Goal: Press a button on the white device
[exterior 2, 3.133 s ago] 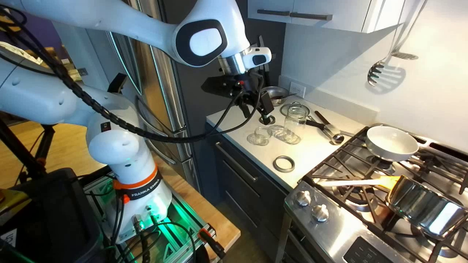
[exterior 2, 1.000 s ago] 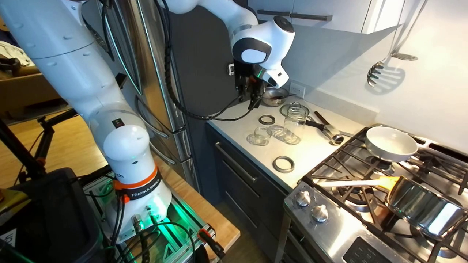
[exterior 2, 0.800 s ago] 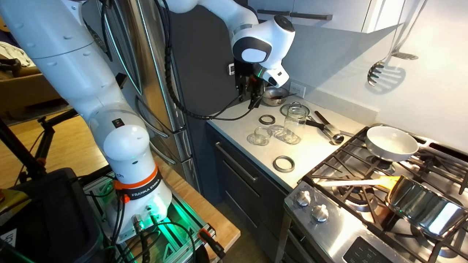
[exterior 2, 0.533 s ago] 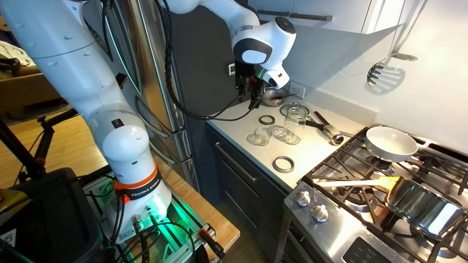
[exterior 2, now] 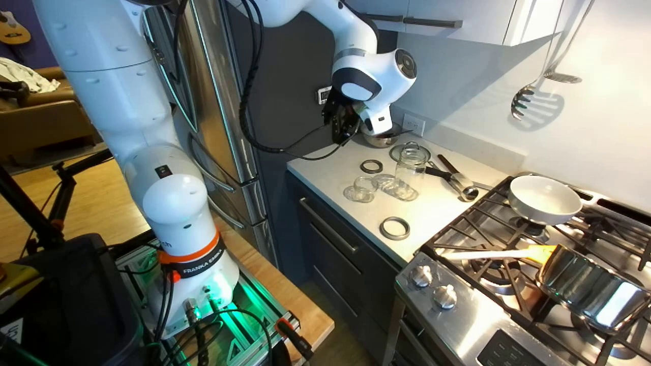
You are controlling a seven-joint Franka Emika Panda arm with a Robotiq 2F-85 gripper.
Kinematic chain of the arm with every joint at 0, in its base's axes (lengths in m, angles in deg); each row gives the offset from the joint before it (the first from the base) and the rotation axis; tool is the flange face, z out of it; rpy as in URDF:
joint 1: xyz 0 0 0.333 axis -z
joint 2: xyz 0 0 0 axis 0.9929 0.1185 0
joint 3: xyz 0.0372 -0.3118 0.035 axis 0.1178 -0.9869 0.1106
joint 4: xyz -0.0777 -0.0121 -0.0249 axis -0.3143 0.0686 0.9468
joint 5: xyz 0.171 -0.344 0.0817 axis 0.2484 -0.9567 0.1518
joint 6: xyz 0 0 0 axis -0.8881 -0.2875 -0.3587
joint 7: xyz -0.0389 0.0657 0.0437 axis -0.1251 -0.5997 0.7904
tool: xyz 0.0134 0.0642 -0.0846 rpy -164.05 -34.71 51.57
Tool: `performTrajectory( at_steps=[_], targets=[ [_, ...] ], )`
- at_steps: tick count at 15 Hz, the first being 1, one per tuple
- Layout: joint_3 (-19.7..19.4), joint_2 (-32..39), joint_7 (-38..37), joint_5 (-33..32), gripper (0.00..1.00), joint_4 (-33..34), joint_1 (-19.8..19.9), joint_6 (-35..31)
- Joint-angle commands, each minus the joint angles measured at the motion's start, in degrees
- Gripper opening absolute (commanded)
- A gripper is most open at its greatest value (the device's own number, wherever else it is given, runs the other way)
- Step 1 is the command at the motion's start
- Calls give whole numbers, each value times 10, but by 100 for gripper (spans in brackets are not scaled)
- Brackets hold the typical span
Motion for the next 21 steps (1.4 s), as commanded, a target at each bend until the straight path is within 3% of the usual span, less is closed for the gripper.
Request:
performTrajectory(
  at_steps=[1, 9, 12, 21],
  targets=[
    [10, 60, -39, 63, 100, 48, 10, 73],
    [17, 170, -75, 240, 100, 114, 21, 202],
    [21, 202, -93, 288, 100, 134, 19, 219],
    [42, 278, -164, 330, 100, 213, 10, 235]
  ],
)
